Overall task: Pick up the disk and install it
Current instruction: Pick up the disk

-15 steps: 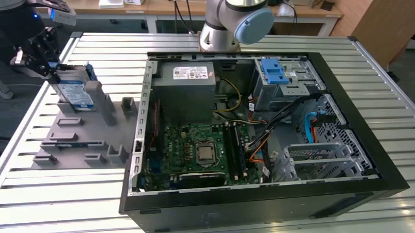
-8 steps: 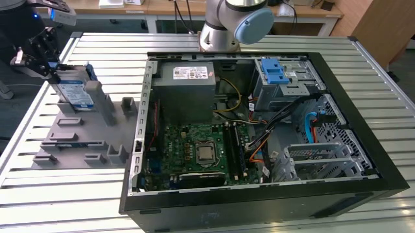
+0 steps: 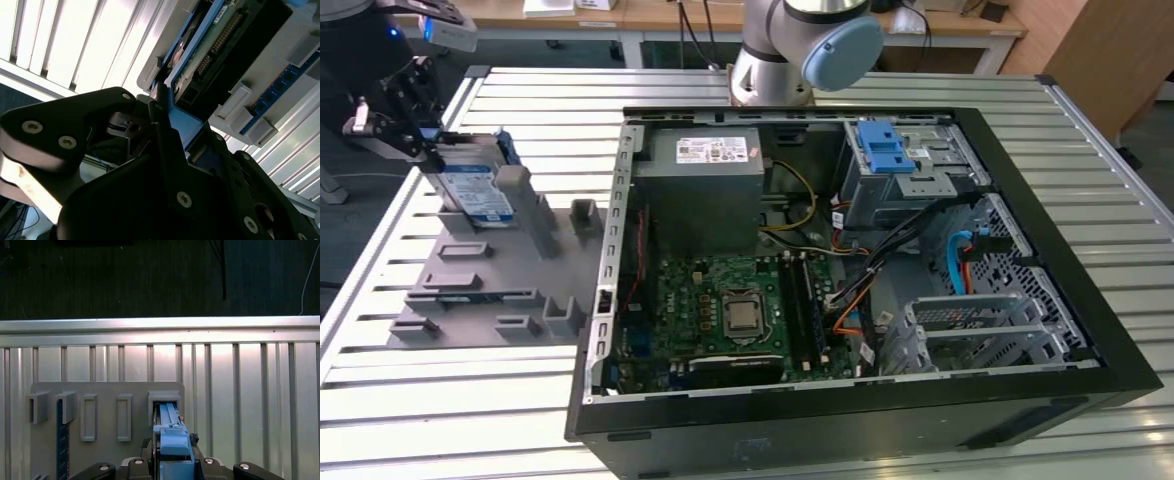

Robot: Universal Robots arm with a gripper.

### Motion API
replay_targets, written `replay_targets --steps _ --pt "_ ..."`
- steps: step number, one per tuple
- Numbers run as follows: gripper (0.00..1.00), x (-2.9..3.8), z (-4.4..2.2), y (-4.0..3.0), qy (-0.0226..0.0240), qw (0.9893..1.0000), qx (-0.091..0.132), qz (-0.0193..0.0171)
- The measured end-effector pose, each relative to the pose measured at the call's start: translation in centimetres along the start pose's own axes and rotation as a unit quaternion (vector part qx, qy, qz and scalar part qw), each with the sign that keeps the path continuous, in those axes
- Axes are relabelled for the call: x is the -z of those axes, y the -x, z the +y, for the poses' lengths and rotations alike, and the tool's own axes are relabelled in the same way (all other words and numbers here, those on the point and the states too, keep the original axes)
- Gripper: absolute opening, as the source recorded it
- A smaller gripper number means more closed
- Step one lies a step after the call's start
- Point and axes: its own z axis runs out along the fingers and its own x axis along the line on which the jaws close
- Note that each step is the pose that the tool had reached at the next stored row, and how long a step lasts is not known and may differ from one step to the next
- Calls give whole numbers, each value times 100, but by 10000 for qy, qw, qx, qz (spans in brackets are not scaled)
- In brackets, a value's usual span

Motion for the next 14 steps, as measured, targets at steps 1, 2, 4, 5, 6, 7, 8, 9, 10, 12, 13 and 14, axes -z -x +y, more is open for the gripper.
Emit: replay_targets --steps 1,2,4,5,6,7,8,9,10,12,13,14 --pt "37 0 0 0 0 10000 0 0" --pt "37 0 0 0 0 10000 0 0" --pt "38 -1 0 0 -1 10000 1 -1" --pt "44 -1 0 0 0 10000 0 0" --pt "44 0 0 0 -1 10000 0 0" --pt "44 0 0 0 0 10000 1 0" --pt "44 0 0 0 0 10000 0 0" --pt "44 0 0 0 0 10000 0 0" --pt "44 0 0 0 0 10000 0 0" --pt "37 1 0 0 1 10000 0 1" --pt "37 1 0 0 1 10000 0 1" --pt "36 1 0 0 1 10000 0 0"
